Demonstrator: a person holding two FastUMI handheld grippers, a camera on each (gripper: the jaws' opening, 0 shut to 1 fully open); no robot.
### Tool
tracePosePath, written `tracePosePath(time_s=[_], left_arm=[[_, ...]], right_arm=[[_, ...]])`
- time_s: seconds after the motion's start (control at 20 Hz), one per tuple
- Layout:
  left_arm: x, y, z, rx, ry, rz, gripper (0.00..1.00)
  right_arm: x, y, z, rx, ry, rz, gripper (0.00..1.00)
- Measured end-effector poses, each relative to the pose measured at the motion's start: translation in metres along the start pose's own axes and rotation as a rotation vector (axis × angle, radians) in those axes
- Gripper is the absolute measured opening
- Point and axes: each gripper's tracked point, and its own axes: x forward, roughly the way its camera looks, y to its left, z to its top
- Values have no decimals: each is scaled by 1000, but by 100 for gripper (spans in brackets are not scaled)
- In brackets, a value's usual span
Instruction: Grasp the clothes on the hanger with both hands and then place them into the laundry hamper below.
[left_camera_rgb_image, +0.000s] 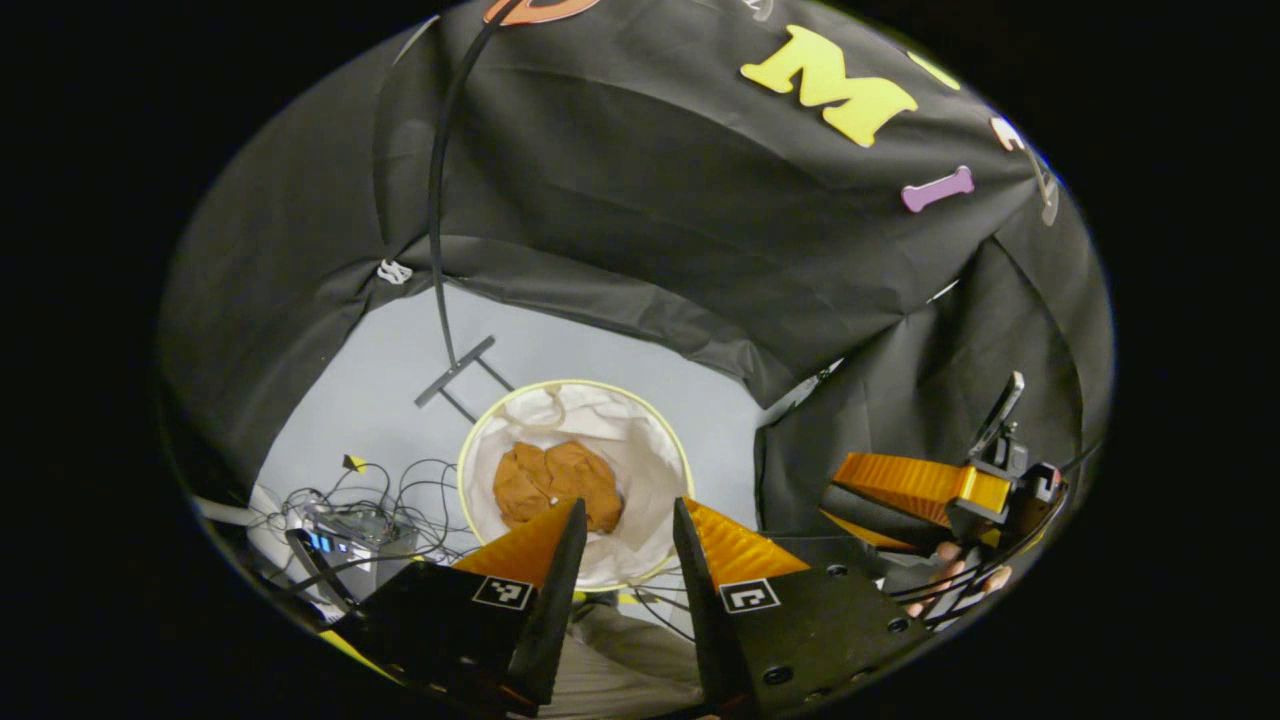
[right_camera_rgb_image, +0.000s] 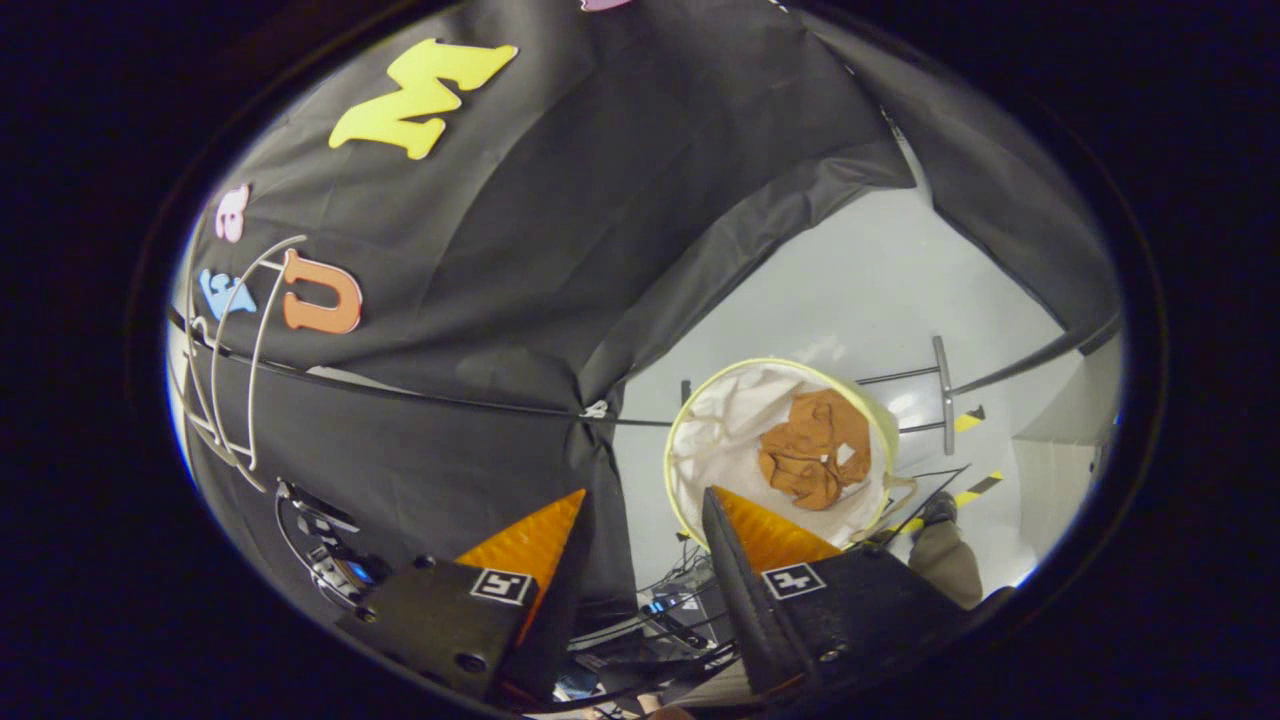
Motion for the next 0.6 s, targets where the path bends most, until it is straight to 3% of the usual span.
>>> tracePosePath(time_s=[0.05,0.1,0.25,0.35,0.4,0.45,0.6], left_arm=[[0,1,-1,20,6,6,71],[2,1,1,45,5,15,66],[4,5,5,143,-15,48,98],[6,3,6,190,-22,50,82],[7,2,6,202,-24,49,100],[8,0,8,213,-30,47,91],[1,-3,26,245,-101,67,91]], right_arm=[[0,-7,-3,-11,-14,-20,68],[-2,-10,-2,-22,-31,-37,79],[-10,-16,0,-52,-81,-79,82],[-15,-20,3,-64,-119,-109,82],[-21,-22,5,-67,-139,-120,82],[-27,-27,8,-74,-163,-134,82],[-53,-31,25,-151,-268,-187,82]])
